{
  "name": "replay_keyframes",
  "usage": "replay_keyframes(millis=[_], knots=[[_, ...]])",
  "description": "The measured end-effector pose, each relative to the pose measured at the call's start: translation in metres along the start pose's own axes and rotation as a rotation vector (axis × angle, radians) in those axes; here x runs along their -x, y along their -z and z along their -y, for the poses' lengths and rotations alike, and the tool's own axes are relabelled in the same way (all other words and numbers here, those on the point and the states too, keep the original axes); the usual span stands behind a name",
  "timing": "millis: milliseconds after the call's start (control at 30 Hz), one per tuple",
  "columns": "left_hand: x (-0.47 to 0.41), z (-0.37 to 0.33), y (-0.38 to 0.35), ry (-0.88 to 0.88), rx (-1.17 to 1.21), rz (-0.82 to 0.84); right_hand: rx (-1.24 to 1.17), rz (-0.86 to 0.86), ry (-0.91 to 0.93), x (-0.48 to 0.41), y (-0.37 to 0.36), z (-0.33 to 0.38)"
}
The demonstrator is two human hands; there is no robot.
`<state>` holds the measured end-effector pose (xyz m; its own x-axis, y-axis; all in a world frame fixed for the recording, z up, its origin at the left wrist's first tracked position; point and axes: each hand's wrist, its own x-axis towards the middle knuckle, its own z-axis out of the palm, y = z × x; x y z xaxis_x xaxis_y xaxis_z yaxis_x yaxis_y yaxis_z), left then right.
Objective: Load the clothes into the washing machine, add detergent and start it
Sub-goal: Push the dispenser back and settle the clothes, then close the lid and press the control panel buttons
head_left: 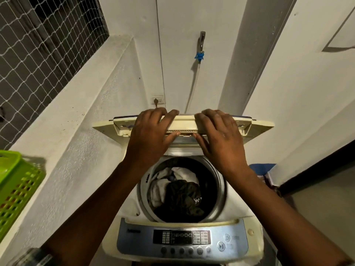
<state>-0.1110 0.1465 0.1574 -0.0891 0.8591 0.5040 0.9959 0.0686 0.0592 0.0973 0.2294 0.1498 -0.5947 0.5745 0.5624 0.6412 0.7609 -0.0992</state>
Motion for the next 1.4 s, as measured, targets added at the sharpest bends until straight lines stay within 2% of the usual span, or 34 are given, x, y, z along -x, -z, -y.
replay_keyframes(millis=[233,467,600,733,867,1100,1400], knots=[[0.074,-0.017,-0.005,-0.127,-0.019,0.06,-0.046,0.129,0.053,0.068,0.002,0.011],[0.137,-0.033,-0.027,-0.179,0.0,0.217,-0.087,0.326,0.157,0.125,-0.011,0.017],[0.161,-0.043,-0.041,-0.122,0.074,0.327,-0.169,0.408,0.132,0.148,-0.024,0.022],[0.184,-0.048,-0.06,-0.048,0.201,0.484,-0.236,0.562,0.099,0.169,-0.037,0.028],[0.205,-0.052,-0.075,0.024,0.278,0.546,-0.257,0.685,0.066,0.189,-0.053,0.029],[0.222,-0.056,-0.094,0.126,0.355,0.596,-0.271,0.698,0.085,0.208,-0.076,0.026],[0.23,-0.067,-0.107,0.186,0.24,0.617,-0.305,0.726,0.126,0.215,-0.089,0.016]])
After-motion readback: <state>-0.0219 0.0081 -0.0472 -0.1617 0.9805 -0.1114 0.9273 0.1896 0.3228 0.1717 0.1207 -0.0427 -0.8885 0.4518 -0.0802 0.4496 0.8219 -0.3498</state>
